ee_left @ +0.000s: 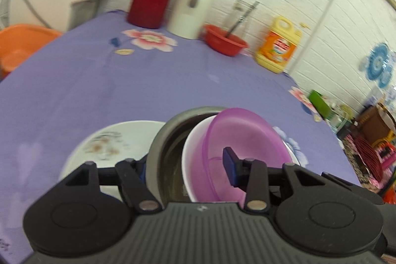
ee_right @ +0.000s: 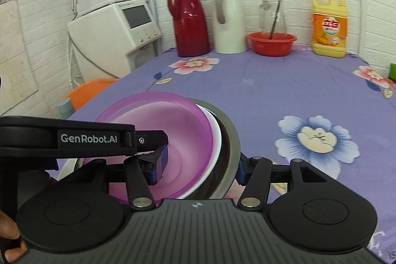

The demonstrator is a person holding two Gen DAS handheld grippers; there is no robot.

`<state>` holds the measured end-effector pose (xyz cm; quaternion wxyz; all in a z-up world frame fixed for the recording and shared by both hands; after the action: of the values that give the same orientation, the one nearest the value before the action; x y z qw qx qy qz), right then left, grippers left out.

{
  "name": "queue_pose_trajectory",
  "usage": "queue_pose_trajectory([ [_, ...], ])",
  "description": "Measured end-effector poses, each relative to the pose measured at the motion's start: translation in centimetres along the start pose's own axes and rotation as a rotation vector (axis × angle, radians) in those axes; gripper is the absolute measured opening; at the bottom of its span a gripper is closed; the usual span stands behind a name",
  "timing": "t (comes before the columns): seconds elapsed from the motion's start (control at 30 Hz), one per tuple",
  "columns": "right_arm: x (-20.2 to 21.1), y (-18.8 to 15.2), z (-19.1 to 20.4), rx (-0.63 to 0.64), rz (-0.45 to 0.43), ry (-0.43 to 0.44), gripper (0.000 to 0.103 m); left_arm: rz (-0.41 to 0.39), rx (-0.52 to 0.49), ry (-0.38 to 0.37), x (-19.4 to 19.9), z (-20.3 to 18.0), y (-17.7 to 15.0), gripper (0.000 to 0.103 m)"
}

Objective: Organize plates and bowls
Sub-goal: 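Release the pink bowl and raise the left gripper away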

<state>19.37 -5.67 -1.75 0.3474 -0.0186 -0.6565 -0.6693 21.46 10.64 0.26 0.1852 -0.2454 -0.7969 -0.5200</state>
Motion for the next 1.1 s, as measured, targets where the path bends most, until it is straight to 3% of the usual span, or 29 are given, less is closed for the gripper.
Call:
queue_pose_trajectory([
  [0.17, -1.4, -0.3, 2.8, 0.023, 0.040, 0.111, 0.103, -0.011, 0.027, 0.047, 1.0, 2.5, 0.3, 0.044],
  [0.33, -2.3, -0.2, 4.0, 0.044, 0.047, 0.131, 0.103, -0.031, 0.015, 0.068, 1.4, 3.2, 0.2, 0.047],
  [0.5, -3.6, -0.5, 3.9, 0.033, 0.093, 0.156, 0.103, 0.017, 0.060, 0.056, 0.2, 4.5, 0.0, 0.054],
  [0.63, -2.7, 0.0, 3.5, 0.058, 0.027, 0.100, 0.103, -0.039, 0.071, 0.036, 1.0, 4.6, 0.8, 0.062],
  [0.77, -1.4, 1.1, 3.0, 0.051, -0.053, 0.101, 0.103, -0.109, 0.060, 0.030, 2.3, 3.9, 2.4, 0.069],
  [0.9, -1.4, 1.0, 2.2, 0.032, -0.049, 0.093, 0.103, -0.131, 0.029, 0.050, 2.7, 3.1, 2.5, 0.071],
  [1.1, -1.1, 0.2, 0.7, -0.013, -0.035, 0.077, 0.103, -0.099, 0.010, 0.052, 2.4, 2.2, 1.5, 0.071],
])
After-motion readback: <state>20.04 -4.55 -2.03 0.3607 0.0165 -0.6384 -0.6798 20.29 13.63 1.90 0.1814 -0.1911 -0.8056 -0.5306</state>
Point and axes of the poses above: each gripper's, at about its wrist camera, not at the fingertips, and x roughly against the way its jaws point, z to its left, y to its top, the point moved 2 cm from there along -x, roughly the way its jaws point, and after that the axes turned 1 degree about x, right-handed, at the moved point
